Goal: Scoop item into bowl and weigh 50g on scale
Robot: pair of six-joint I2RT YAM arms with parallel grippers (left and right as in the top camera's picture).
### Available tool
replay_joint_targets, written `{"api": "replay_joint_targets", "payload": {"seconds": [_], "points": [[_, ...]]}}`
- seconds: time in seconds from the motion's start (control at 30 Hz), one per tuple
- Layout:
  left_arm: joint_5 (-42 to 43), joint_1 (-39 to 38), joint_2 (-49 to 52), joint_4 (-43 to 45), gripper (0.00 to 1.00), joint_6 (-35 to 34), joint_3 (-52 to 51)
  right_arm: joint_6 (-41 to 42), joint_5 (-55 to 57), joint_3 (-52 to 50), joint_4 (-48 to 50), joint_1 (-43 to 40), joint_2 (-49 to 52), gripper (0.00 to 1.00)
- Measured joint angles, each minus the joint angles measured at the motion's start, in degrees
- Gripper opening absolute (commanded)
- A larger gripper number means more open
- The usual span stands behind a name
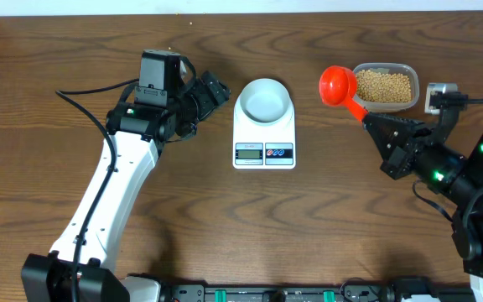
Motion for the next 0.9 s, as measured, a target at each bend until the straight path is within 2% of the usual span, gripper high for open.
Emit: {"api": "replay_joint_targets", "payload": {"seconds": [0.9], "points": [[0.0,0.0,0.0,0.0,0.92,0.0,0.0,0.0,0.0,0.0,-0.7,0.0,0.0,0.01]]}}
